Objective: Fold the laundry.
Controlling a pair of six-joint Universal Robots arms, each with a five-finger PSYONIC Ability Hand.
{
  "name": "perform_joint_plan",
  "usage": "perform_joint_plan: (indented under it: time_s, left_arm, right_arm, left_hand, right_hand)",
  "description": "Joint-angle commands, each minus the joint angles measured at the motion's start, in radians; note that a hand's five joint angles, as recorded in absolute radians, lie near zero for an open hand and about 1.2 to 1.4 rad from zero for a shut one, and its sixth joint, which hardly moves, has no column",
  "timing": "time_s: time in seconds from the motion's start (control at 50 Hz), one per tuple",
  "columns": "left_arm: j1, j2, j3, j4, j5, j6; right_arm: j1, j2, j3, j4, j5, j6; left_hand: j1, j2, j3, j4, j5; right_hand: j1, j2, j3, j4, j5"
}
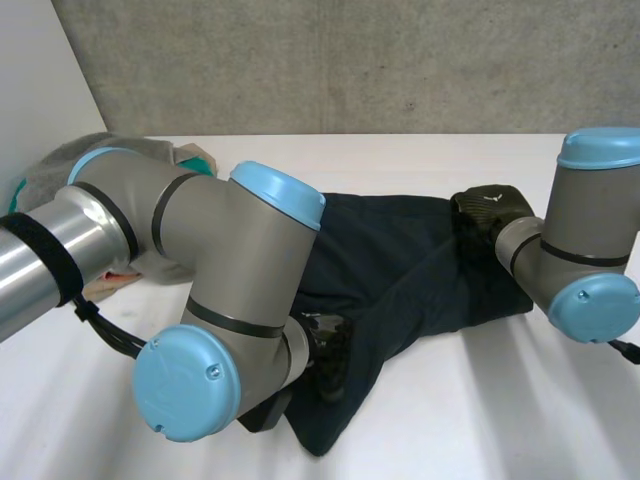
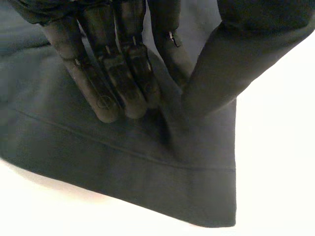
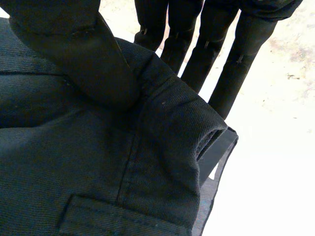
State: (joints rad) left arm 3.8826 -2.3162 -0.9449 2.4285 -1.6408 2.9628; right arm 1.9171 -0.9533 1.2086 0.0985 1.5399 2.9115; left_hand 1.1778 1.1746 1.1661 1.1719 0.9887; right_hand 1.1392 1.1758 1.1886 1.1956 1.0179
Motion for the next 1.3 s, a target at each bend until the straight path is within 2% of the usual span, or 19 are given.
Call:
perform_joint_plan:
  time_s: [0.02, 0.06, 0.08, 0.14, 0.18, 0.24, 0.32, 0.42, 0.54, 0.62, 0.7, 0.8, 1.04, 1.12, 1.14, 1.16, 1.18, 1.2, 1.3]
  left_arm:
    - [0.043, 0.076, -0.021, 0.034, -0.031, 0.050]
    - [0.055, 0.103, -0.047, 0.037, 0.004, 0.087]
    - [0.073, 0.128, -0.078, 0.040, 0.048, 0.125]
    - [0.096, 0.158, -0.127, 0.044, 0.107, 0.173]
    - [0.113, 0.178, -0.155, 0.050, 0.145, 0.202]
    - [0.132, 0.184, -0.160, 0.079, 0.141, 0.202]
    - [0.117, 0.184, -0.167, 0.104, 0.113, 0.191]
    - [0.040, 0.175, -0.199, 0.119, 0.082, 0.214]
    - [-0.051, 0.170, -0.303, 0.277, 0.010, 0.359]
    - [-0.066, 0.187, -0.385, 0.406, -0.017, 0.474]
    - [-0.077, 0.196, -0.431, 0.492, -0.010, 0.547]
    - [-0.091, 0.169, -0.428, 0.514, -0.014, 0.582]
    - [-0.101, 0.103, -0.370, 0.497, -0.025, 0.579]
    - [-0.106, 0.098, -0.364, 0.503, -0.011, 0.567]
    - [-0.107, 0.097, -0.364, 0.504, -0.007, 0.562]
    - [-0.109, 0.095, -0.364, 0.512, 0.002, 0.552]
    - [-0.111, 0.093, -0.364, 0.515, 0.006, 0.545]
    - [-0.111, 0.093, -0.364, 0.518, 0.007, 0.539]
    - [-0.075, 0.124, -0.364, 0.514, 0.024, 0.478]
  right_arm:
    - [-0.052, -0.123, 0.101, 0.058, -0.056, -0.112]
    - [-0.067, -0.154, 0.137, 0.085, -0.089, -0.182]
    - [-0.085, -0.188, 0.170, 0.105, -0.121, -0.249]
    - [-0.115, -0.229, 0.201, 0.104, -0.168, -0.325]
    - [-0.121, -0.237, 0.195, 0.052, -0.188, -0.310]
    - [-0.107, -0.196, 0.154, -0.006, -0.159, -0.208]
    - [-0.081, -0.133, 0.092, -0.023, -0.109, -0.088]
    - [-0.053, -0.072, 0.036, -0.020, -0.057, -0.052]
    - [-0.033, -0.024, 0.003, -0.022, -0.044, -0.054]
    - [-0.026, -0.010, -0.004, -0.023, -0.044, -0.054]
    - [-0.023, -0.007, -0.006, -0.025, -0.043, -0.054]
    - [-0.024, -0.007, -0.004, -0.025, -0.043, -0.054]
    - [-0.027, -0.007, 0.002, -0.026, -0.043, -0.054]
    - [-0.030, -0.012, 0.002, -0.026, -0.043, -0.052]
    - [-0.032, -0.012, 0.003, -0.028, -0.043, -0.051]
    - [-0.033, -0.013, 0.005, -0.026, -0.043, -0.049]
    - [-0.033, -0.016, 0.005, -0.026, -0.043, -0.049]
    - [-0.035, -0.018, 0.006, -0.025, -0.043, -0.049]
    - [-0.040, -0.056, 0.037, -0.013, -0.047, -0.054]
  left_hand:
    - [0.218, 0.222, 0.230, 0.224, 0.233]
    - [0.218, 0.222, 0.230, 0.224, 0.233]
    - [0.218, 0.222, 0.230, 0.224, 0.233]
    - [0.218, 0.222, 0.230, 0.224, 0.233]
    - [0.218, 0.222, 0.230, 0.224, 0.233]
    - [0.218, 0.222, 0.230, 0.224, 0.233]
    - [-0.651, -0.647, -0.639, -0.645, -0.636]
    - [-0.867, -0.864, -0.856, -0.862, -0.853]
    - [-0.698, -0.694, -0.686, -0.692, -0.683]
    - [-0.703, -0.700, -0.691, -0.697, -0.688]
    - [-0.762, -0.758, -0.750, -0.756, -0.747]
    - [-0.838, -0.835, -0.826, -0.832, -0.824]
    - [-0.780, -0.776, -0.768, -0.774, -0.765]
    - [-0.504, -0.501, -0.493, -0.499, -0.490]
    - [-0.376, -0.372, -0.364, -0.370, -0.361]
    - [-0.072, -0.069, -0.060, -0.066, -0.057]
    - [0.111, 0.114, 0.123, 0.117, 0.126]
    - [0.217, 0.221, 0.229, 0.223, 0.232]
    - [0.218, 0.222, 0.230, 0.224, 0.233]
  right_hand:
    - [0.257, 0.220, 0.208, 0.201, 0.204]
    - [0.257, 0.220, 0.208, 0.201, 0.204]
    - [0.257, 0.220, 0.208, 0.201, 0.204]
    - [0.257, 0.220, 0.208, 0.201, 0.204]
    - [0.257, 0.220, 0.208, 0.201, 0.204]
    - [0.257, 0.220, 0.208, 0.201, 0.204]
    - [0.257, 0.220, 0.208, 0.201, 0.204]
    - [0.257, 0.220, 0.208, 0.201, 0.204]
    - [0.257, 0.220, 0.208, 0.201, 0.204]
    - [0.257, 0.220, 0.208, 0.201, 0.204]
    - [0.257, 0.220, 0.208, 0.201, 0.204]
    - [0.257, 0.220, 0.208, 0.201, 0.204]
    - [0.257, 0.220, 0.208, 0.201, 0.204]
    - [0.257, 0.220, 0.208, 0.201, 0.204]
    - [0.257, 0.220, 0.208, 0.201, 0.204]
    - [0.257, 0.220, 0.208, 0.201, 0.204]
    - [0.257, 0.220, 0.208, 0.201, 0.204]
    - [0.257, 0.220, 0.208, 0.201, 0.204]
    - [0.257, 0.220, 0.208, 0.201, 0.204]
